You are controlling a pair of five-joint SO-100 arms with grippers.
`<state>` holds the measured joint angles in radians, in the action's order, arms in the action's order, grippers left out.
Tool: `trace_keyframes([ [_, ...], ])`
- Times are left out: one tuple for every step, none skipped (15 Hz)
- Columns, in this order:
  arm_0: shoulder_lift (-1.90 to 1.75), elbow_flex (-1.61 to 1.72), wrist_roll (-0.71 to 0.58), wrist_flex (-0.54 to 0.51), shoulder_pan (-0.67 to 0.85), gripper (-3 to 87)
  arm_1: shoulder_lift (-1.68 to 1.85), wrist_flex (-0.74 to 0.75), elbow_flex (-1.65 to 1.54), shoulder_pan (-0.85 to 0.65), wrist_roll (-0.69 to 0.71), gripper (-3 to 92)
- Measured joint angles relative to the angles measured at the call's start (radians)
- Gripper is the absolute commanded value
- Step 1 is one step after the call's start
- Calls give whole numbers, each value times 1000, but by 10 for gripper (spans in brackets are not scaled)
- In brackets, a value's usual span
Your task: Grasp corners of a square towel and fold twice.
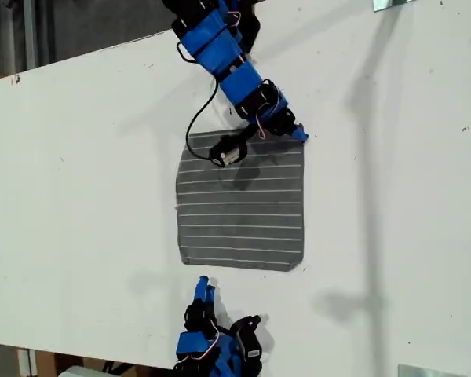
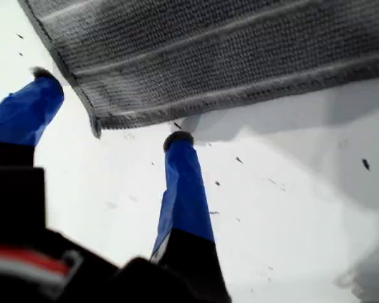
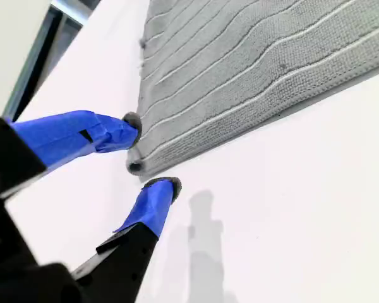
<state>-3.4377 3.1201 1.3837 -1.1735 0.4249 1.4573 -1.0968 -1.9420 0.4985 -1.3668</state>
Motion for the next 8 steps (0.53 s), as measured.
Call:
trace_keyframes([
  [0,0,0,0,2,153,-54,-5,38,-3,-2,339],
  [0,0,0,0,0,153,-100,2,77,-5,17,278],
  [0,0,0,0,2,152,-132,0,104,-20,37,113],
  [0,0,0,0,2,146,-155,-2,126,-34,54,-1],
  [3,0,0,0,-3,137,-186,9,170,-44,74,-1],
  [15,0,8,5,-14,126,-225,31,229,-48,84,-1],
  [48,-15,32,8,-31,120,-235,31,244,-49,86,-1],
  [156,-40,83,9,-52,116,-242,28,259,-55,97,-1],
])
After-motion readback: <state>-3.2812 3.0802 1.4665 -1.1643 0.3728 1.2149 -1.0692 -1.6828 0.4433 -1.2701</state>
